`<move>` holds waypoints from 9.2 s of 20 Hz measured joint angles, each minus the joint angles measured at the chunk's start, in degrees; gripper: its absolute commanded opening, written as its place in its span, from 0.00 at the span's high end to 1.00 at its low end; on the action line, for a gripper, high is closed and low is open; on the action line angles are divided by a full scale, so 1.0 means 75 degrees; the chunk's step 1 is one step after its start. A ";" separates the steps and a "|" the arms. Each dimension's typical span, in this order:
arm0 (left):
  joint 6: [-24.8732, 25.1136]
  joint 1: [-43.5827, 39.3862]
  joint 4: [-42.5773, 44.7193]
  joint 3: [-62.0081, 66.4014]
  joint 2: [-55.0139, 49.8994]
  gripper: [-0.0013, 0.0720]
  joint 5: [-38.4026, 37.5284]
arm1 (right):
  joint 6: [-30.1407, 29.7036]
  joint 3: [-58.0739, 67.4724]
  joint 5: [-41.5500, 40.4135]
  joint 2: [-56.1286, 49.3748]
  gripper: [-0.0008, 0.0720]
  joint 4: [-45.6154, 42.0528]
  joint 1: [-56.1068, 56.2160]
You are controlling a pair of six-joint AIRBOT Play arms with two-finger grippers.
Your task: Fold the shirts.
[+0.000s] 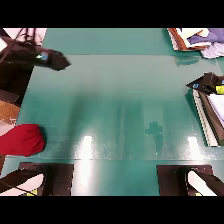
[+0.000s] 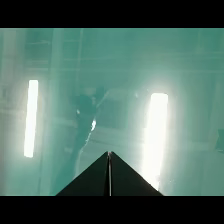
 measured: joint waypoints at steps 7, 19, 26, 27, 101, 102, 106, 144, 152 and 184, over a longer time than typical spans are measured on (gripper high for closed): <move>-0.0752 0.2565 0.1784 -0.2404 0.2320 0.27 -0.1192 | -0.0175 0.0000 -0.0058 -0.0006 0.97 -0.0003 0.0000; -0.2288 0.3450 0.3701 -0.6656 0.3072 0.53 -0.0361 | -0.0411 0.0000 -0.0090 -0.0006 0.97 -0.0006 0.0000; -0.2576 0.3456 0.3261 -0.5744 0.3095 0.94 -0.0417 | -0.0423 0.0082 -0.0207 -0.0006 0.97 0.0020 0.0000; -0.2530 0.3398 0.3008 -0.5278 0.3121 0.94 -0.0510 | -0.0423 0.0178 -0.0245 -0.0006 0.97 0.0044 0.0000; 0.0364 -0.0286 -0.0539 0.0000 -0.2824 0.94 0.0306 | -0.1355 -0.0181 -0.0743 -0.5071 0.97 0.0959 0.4141; 0.0361 -0.0286 -0.0530 0.0000 -0.2780 0.94 0.0294 | -0.1390 -0.0026 -0.0612 -0.5129 0.97 0.0962 0.4164; 0.0358 -0.0286 -0.0527 0.0000 -0.2247 0.94 0.0393 | -0.1445 0.0624 -0.0323 -0.4986 0.97 0.0892 0.4106; 0.0918 -0.1740 -0.1784 -0.6569 0.2836 0.30 -0.0134 | 0.0239 -0.0070 -0.0050 -0.1343 0.97 -0.1212 0.2859; 0.0828 -0.1734 -0.1320 -0.4689 0.2836 0.30 -0.0466 | 0.0239 -0.0221 -0.0233 -0.1341 0.97 -0.1207 0.2859; 0.1536 0.0892 -0.1906 -0.3363 -0.1186 0.94 -0.0114 | 0.0239 -0.0233 -0.0472 -0.1288 0.97 -0.1212 0.2859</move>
